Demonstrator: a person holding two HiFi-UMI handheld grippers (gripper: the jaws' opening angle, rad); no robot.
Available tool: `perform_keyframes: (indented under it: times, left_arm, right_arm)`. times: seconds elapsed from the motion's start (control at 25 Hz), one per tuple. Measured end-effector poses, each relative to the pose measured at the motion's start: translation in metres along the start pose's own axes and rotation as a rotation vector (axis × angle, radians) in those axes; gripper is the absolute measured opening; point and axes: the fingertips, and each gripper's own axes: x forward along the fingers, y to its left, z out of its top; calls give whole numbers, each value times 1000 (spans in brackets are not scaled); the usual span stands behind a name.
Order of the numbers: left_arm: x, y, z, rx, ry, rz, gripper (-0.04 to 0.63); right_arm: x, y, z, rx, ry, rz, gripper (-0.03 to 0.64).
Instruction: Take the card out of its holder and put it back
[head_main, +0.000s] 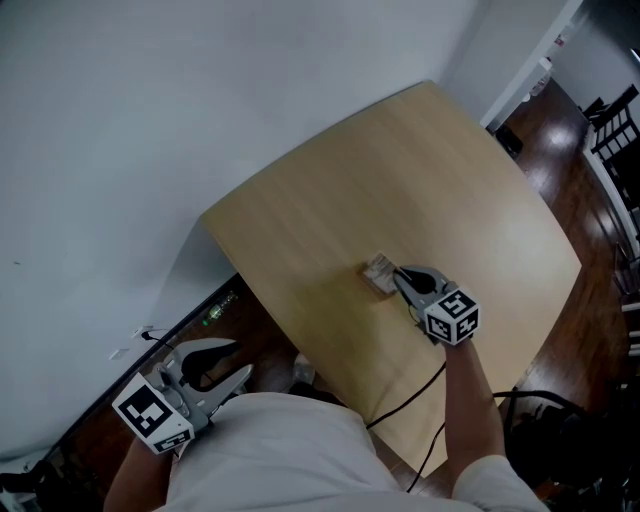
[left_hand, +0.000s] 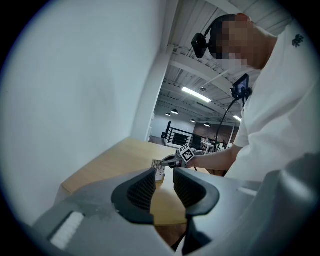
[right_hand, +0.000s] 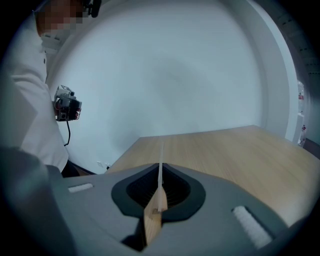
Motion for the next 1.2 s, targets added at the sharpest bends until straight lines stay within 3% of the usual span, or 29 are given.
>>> perform_keyframes:
  times: [0.32,0.4,0.72,0.92,1.2]
  left_arm:
    - [-12,2,-2,-3,0,-10,121]
    - [-15,2,-3,1,-1,-20,120]
    - [-42,5,-9,23,-22,-71,121]
    - [-69,5,-15,58,-32,-147,120]
    - [-126,7,-30,99,-50,-231,119]
  right_arm:
    - [1,-2,1,-9,-4,-57,28]
    - [1,-4,5,-7,-12,-84,61]
    - [-36,2,30,3,-74,-303,158]
    - [-63,57,40,16,-90,-401,167]
    - [-77,202,40,23,-91,-479,167]
